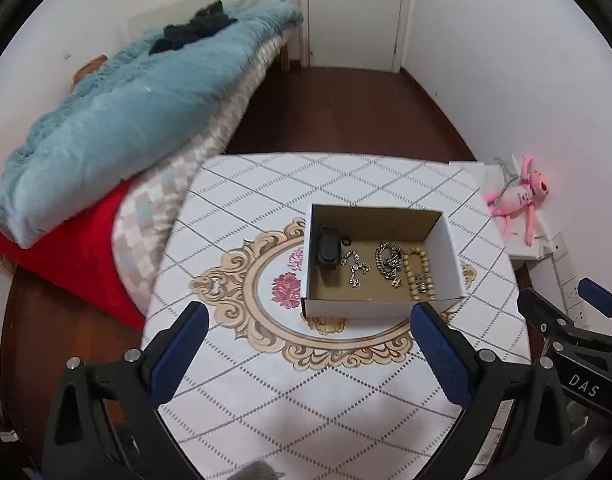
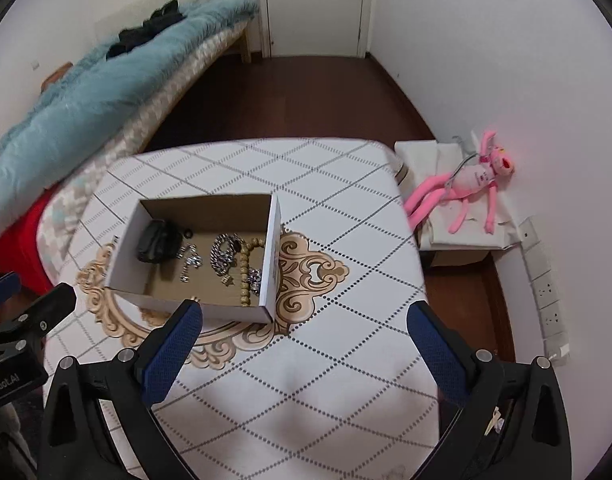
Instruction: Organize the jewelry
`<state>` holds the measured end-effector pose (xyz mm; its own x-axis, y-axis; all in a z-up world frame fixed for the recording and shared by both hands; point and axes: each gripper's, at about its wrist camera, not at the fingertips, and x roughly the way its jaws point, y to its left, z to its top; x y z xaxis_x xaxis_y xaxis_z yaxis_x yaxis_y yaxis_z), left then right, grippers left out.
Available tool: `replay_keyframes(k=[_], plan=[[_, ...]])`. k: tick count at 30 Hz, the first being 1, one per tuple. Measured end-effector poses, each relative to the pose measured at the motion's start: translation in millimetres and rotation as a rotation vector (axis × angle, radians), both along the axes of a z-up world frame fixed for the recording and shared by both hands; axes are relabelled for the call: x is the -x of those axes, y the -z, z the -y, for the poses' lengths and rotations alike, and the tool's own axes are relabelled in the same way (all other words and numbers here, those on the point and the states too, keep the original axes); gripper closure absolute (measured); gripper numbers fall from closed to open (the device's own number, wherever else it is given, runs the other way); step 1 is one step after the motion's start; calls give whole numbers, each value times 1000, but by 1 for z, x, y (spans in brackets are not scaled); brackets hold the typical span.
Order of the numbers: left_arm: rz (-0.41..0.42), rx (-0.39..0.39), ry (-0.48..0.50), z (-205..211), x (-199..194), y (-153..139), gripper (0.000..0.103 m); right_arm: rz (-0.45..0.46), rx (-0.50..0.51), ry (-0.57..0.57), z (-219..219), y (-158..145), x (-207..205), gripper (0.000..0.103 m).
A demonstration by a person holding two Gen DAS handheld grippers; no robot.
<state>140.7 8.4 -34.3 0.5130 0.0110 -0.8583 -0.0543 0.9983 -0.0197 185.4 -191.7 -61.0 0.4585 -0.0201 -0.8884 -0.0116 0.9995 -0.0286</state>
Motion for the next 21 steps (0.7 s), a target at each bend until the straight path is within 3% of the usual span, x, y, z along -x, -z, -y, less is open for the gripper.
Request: replay_keyframes(k=[13,21], plan=[[147,39,-12,-1,71,-103,0,194,11,6,0,-125,88,0],[186,33,-2,0,98,-131,0,249,-5,-3,-2,-171,120,0]])
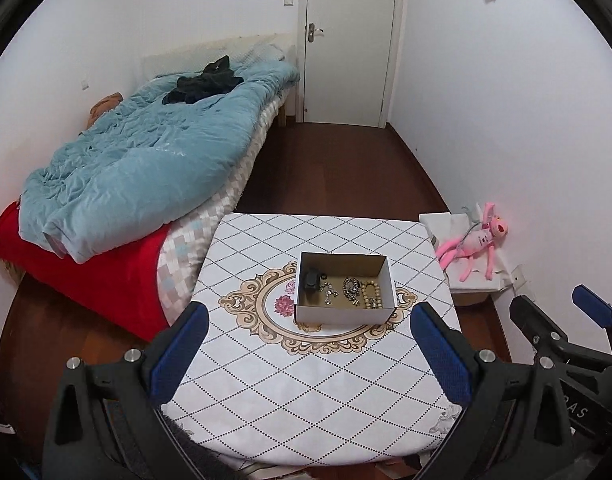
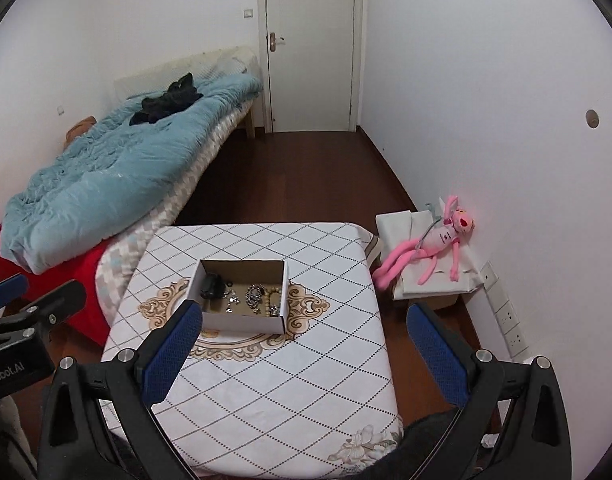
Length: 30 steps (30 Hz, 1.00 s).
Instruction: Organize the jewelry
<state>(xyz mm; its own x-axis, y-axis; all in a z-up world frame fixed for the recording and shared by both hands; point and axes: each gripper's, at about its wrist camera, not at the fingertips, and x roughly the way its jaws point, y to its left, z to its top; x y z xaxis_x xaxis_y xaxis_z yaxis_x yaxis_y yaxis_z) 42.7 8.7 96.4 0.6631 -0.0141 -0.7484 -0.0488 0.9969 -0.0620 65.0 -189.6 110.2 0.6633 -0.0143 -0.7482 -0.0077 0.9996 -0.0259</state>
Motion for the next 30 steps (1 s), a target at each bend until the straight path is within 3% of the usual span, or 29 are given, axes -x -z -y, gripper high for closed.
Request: replay_keyframes(k=[8,14,22,30], plan=[[-24,10,-7,0,6,-4,0,0,-17,-18,0,-21,15,0],[-60,8,18,8,-11,1,0,-20,-23,-12,2,-23,-1,0],[-113,-32,-9,10,-46,18,0,-79,-19,-10,4,-6,-40,0],[-192,-52,-3,11,-73,44,0,-175,-3,-3,7,36,-81,0]])
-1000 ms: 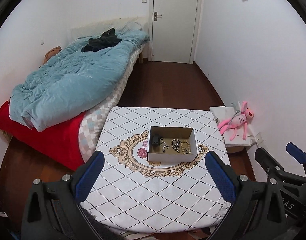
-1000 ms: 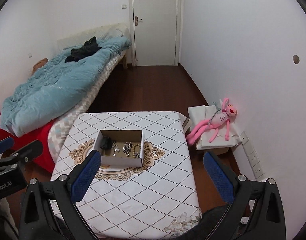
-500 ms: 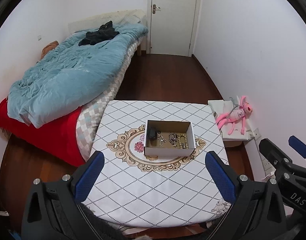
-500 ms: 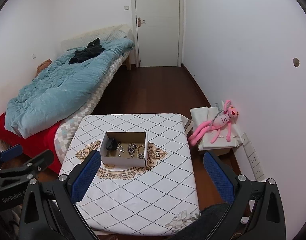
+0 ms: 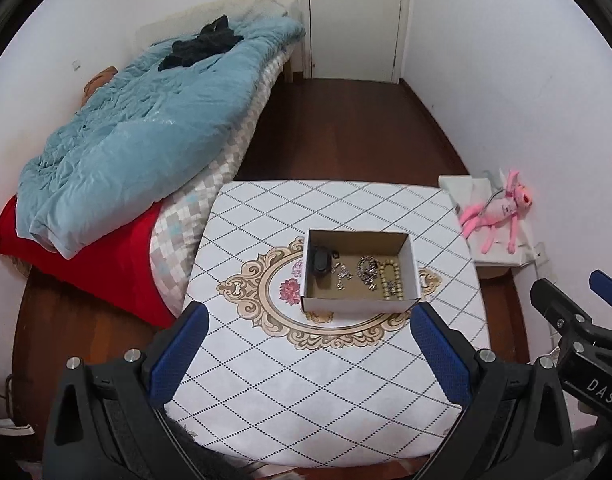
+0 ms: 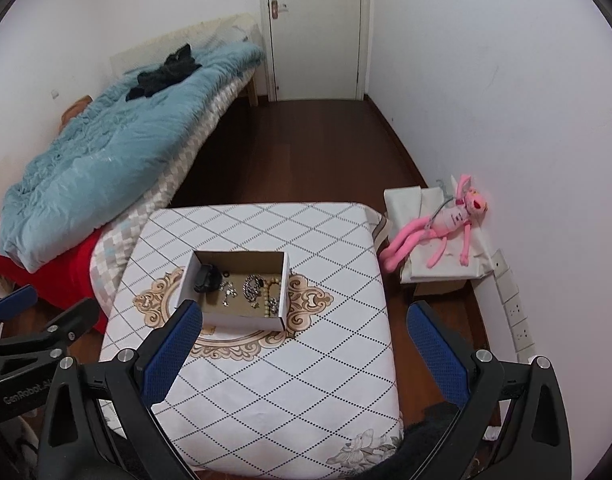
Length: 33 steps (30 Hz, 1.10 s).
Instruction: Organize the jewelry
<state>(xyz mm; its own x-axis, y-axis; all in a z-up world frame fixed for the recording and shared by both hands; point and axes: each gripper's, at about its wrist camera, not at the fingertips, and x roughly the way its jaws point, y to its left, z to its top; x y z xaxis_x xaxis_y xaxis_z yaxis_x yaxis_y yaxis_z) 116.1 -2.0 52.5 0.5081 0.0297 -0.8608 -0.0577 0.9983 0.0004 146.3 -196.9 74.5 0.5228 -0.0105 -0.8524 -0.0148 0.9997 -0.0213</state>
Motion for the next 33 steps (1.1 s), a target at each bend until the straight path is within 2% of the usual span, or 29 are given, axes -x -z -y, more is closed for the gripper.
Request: replay_keyframes(k=[5,12,33], plan=[[-38,-2,-4,-2,-14,15,0,-55,1,-9,-3,23,-17,0],[-55,-20,-13,-4,-24,22,0,-104,2,-21,-10,39,-31,0],[-42,-31,-30,-15,-25,20,0,-120,15,-44,-19,39,-39,0]])
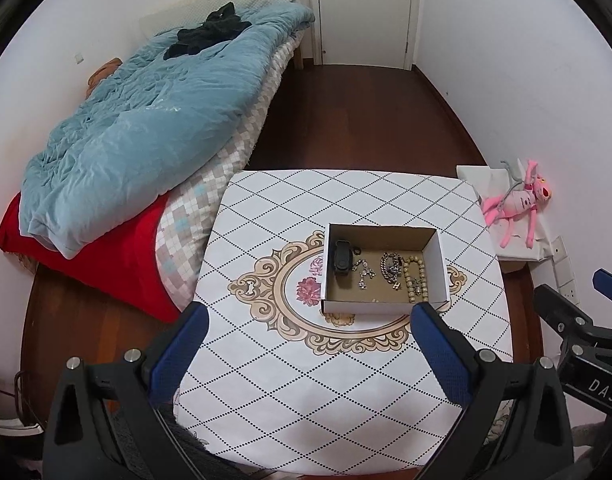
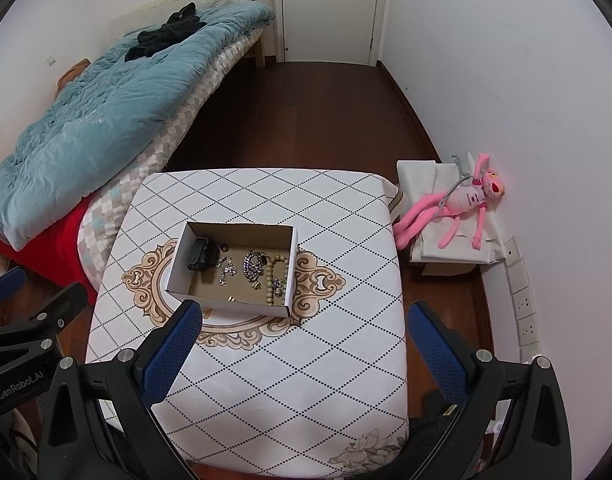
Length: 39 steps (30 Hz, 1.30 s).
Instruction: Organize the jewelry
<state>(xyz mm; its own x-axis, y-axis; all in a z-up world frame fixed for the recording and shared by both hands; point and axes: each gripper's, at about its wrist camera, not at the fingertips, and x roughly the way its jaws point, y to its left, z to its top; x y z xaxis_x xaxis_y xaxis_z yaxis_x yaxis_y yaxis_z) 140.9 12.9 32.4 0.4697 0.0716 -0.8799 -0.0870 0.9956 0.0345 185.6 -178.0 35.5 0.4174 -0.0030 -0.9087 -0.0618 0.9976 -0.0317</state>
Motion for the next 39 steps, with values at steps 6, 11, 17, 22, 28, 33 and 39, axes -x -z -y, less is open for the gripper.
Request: replay_keyframes(k=[6,11,17,22,28,33,39], plan=[[-1,0,3,-1,0,0,0,-9,-4,-1,-2,1,-1,0],[0,-2,1,-2,1,2,0,-10,-4,-1,-3,2,0,0],[-5,-2,5,-3,3,6,0,-11,-1,-1,-3,3,0,0],[-8,3,4,-4,3,7,0,-11,1,-2,-4,3,1,0],[-9,5,4,-4,3,8,0,-11,6,-3,-5,4,1,0],[-9,5,3,-3,2,8,0,-13,8,-3,-5,5,1,0],[-7,4,4,-2,2,9,0,-13,8,-4,-5,5,0,0]])
